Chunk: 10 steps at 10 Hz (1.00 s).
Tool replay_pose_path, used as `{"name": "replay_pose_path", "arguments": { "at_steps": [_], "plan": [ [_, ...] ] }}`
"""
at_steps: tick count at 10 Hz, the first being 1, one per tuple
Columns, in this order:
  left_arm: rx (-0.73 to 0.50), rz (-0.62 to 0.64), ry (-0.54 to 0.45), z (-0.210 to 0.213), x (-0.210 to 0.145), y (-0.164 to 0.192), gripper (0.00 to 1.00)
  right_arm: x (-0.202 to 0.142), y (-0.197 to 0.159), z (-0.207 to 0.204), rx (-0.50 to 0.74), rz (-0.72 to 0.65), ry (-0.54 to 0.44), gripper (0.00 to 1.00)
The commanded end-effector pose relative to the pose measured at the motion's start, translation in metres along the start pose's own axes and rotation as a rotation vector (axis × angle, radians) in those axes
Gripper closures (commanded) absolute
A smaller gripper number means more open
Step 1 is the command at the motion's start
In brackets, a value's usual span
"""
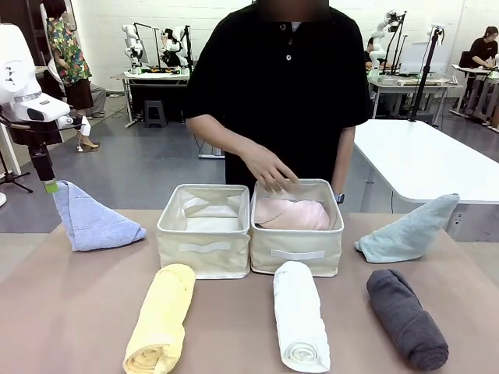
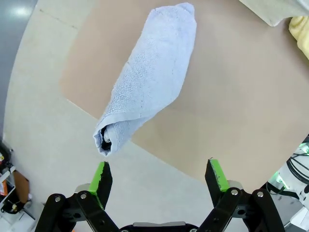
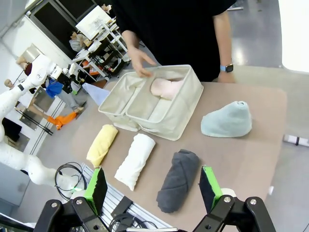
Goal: Sort the towels based on their folding style.
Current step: Pick up one triangle-folded towel and place it in the left Fabric basket.
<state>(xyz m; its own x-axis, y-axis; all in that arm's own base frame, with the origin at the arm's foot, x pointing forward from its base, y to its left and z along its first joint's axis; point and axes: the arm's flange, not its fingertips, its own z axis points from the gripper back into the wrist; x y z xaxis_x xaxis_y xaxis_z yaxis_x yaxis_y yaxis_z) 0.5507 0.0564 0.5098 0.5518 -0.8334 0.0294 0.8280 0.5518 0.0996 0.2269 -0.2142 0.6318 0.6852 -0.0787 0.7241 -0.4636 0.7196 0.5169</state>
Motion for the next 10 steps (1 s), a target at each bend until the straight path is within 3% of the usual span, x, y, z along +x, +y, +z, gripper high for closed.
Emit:
{"name": "replay_pose_path", "arguments": {
  "at_steps": [1,5,8,10],
  "plan": [
    [-0.007,-0.004,0.004,-0.002,0.002,-0.001,0.00,0.002,0.002,0.000,0.024,-0.006,-0.018,0.00],
    [-0.005,-0.005,0.003,-0.002,0.003,-0.002,0.00,0.002,0.002,0.000,0.024,-0.006,-0.018,0.00],
    [0.080,-0.109,0.018,-0.003,0.015,0.043,0.00,0.002,0.002,0.000,0.024,-0.006,-0.018,0.00],
    [0.036,-0.137,0.049,-0.013,0.029,0.062,0.00,0.002,0.002,0.000,0.024,-0.006,-0.018,0.00]
  ]
}}
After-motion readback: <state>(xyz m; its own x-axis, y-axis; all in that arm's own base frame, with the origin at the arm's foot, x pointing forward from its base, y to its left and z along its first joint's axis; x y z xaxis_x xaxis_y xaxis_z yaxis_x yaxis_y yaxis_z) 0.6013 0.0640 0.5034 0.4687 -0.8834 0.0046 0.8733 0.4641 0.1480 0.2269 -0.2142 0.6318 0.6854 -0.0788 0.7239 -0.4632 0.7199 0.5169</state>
